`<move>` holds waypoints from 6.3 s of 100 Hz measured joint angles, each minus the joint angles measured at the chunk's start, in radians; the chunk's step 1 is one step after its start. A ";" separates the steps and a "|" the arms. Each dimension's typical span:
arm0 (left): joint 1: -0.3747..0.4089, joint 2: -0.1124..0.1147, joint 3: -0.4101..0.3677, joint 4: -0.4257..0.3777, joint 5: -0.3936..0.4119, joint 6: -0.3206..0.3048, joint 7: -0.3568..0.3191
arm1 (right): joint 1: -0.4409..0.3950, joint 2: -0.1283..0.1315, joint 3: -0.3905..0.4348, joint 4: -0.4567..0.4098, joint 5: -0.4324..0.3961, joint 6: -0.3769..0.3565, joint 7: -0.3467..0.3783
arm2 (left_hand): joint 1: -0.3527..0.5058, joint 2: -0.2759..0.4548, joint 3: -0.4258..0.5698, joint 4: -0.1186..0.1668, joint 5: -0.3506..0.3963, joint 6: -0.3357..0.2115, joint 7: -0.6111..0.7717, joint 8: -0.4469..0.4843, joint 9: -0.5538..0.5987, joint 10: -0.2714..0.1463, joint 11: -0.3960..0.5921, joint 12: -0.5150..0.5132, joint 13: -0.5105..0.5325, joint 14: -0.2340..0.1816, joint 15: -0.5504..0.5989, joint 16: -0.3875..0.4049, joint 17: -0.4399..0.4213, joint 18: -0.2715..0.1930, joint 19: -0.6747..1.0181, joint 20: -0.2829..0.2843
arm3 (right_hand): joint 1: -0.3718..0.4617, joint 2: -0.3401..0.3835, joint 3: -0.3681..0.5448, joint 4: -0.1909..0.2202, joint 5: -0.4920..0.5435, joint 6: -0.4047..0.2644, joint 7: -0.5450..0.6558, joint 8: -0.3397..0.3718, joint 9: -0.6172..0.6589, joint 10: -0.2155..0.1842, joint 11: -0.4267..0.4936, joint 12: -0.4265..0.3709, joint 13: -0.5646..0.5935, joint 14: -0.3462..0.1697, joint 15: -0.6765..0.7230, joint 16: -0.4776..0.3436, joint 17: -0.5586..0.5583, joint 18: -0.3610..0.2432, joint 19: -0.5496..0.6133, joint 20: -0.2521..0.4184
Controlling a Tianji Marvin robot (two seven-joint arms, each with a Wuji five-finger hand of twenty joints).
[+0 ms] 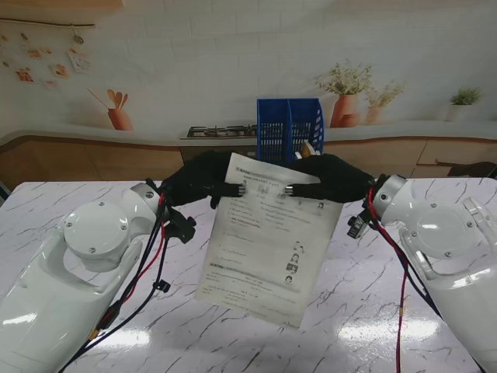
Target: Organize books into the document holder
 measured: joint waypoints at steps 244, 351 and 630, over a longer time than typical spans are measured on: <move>0.179 -0.001 -0.141 0.162 0.057 0.075 0.016 | 0.194 -0.036 -0.067 -0.223 -0.439 0.840 -0.211 | -0.088 0.164 -0.231 0.068 -0.045 -0.070 -0.445 -0.331 -0.355 0.026 -0.091 -0.596 -0.478 0.053 -0.494 -0.334 -0.802 0.112 -0.507 0.087 | -0.009 0.011 -0.011 0.056 0.048 0.053 0.012 0.031 0.073 -0.063 0.222 0.076 0.086 -0.128 0.466 0.280 0.149 -0.001 0.060 0.246; 0.189 0.000 -0.148 0.189 0.056 0.070 0.006 | 0.485 -0.149 -0.376 0.193 -0.416 0.913 -0.498 | -0.087 0.165 -0.231 0.068 -0.045 -0.070 -0.448 -0.331 -0.376 0.029 -0.092 -0.596 -0.494 0.053 -0.495 -0.334 -0.823 0.109 -0.507 0.082 | -0.009 0.020 -0.019 0.056 0.048 0.053 0.019 0.031 0.073 -0.064 0.233 0.076 0.086 -0.129 0.480 0.280 0.150 -0.001 0.061 0.261; 0.198 0.006 -0.162 0.240 0.048 0.034 -0.024 | 0.604 -0.274 -0.672 0.597 -0.409 0.844 -0.684 | -0.086 0.166 -0.231 0.068 -0.045 -0.070 -0.448 -0.331 -0.385 0.033 -0.094 -0.605 -0.509 0.053 -0.507 -0.334 -0.837 0.095 -0.512 0.075 | -0.009 0.021 0.002 0.035 -0.001 0.061 0.098 -0.087 0.048 -0.056 0.222 0.076 0.086 -0.132 0.457 0.211 0.153 -0.002 0.062 0.109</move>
